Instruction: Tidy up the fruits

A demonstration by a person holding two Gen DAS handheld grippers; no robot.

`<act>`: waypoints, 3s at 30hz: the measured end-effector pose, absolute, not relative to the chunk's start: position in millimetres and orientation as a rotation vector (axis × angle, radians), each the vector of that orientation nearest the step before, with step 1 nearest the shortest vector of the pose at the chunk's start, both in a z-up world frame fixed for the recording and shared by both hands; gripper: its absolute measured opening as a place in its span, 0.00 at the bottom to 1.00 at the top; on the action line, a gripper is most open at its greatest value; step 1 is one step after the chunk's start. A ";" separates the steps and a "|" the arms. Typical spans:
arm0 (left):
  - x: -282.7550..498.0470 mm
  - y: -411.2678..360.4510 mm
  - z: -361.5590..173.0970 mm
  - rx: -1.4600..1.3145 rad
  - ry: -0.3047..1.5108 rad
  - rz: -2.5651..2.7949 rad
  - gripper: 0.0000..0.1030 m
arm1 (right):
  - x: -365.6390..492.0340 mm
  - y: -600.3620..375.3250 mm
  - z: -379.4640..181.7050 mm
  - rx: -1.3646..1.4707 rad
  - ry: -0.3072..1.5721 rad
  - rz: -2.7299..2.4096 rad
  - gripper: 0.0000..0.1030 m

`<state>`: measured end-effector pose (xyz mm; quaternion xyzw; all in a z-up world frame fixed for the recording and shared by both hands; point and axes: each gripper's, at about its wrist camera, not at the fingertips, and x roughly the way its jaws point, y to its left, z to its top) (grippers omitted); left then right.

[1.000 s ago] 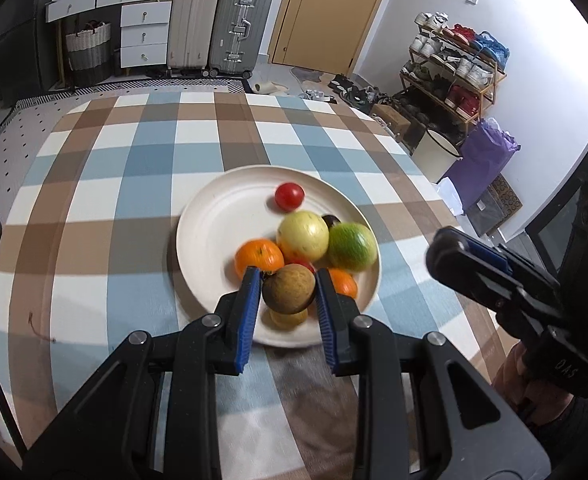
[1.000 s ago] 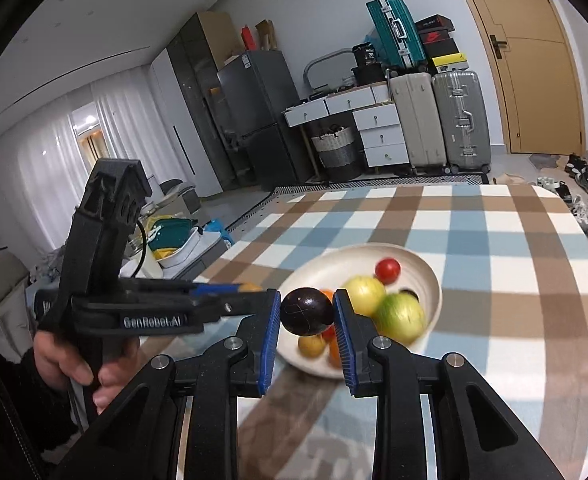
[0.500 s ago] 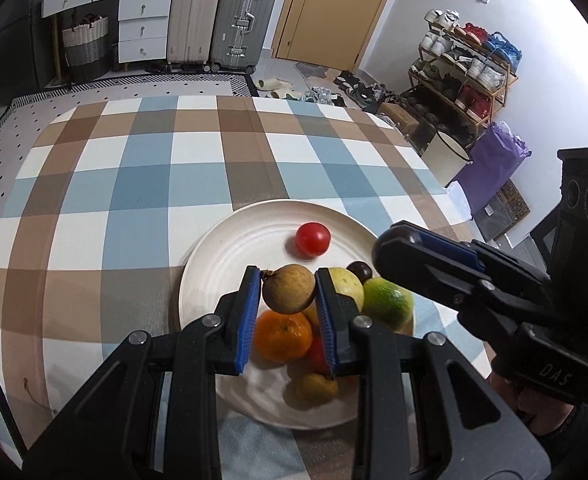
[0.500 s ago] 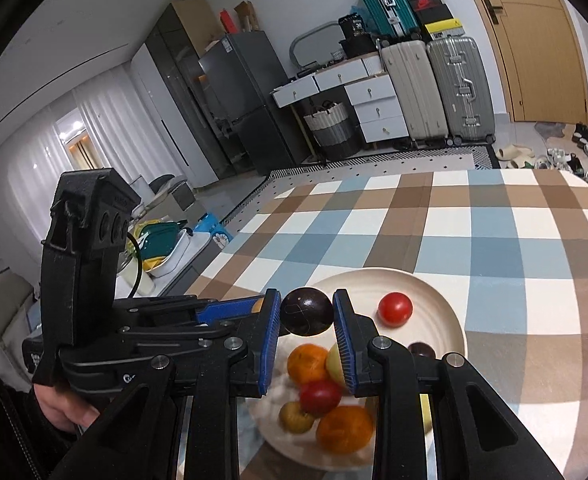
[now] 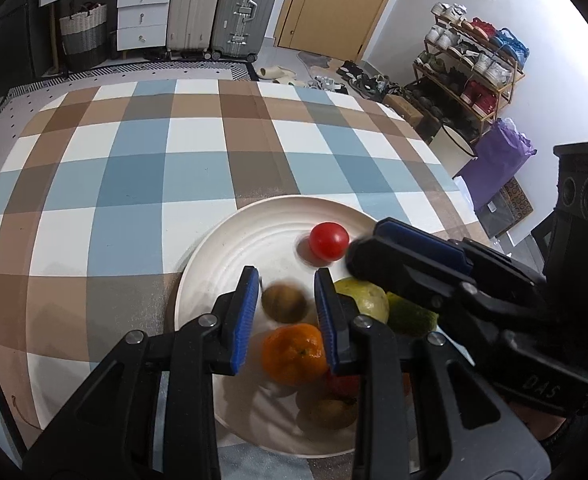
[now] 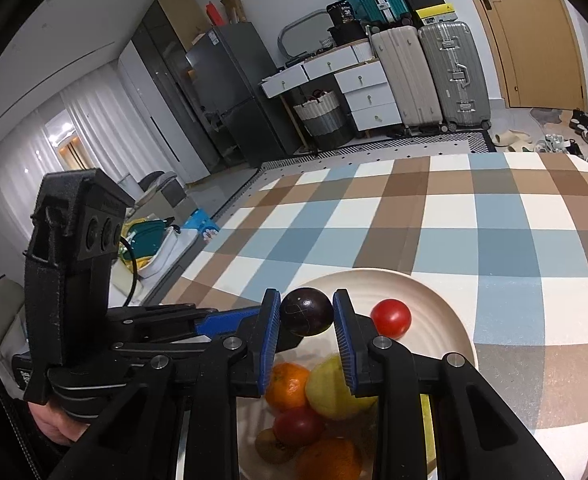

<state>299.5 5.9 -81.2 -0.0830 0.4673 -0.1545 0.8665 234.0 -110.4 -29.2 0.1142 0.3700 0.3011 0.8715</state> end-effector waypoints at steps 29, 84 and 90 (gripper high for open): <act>184.3 34.9 -19.5 -0.149 0.622 -0.060 0.80 | 121.8 -156.5 21.3 0.200 0.446 0.546 0.72; 94.2 31.7 -62.2 -0.013 0.331 0.055 0.99 | 74.3 -138.8 -25.7 -0.043 0.330 0.376 0.99; 93.9 31.9 -62.2 -0.013 0.331 0.055 0.99 | 75.0 -139.4 -26.2 -0.044 0.330 0.376 0.99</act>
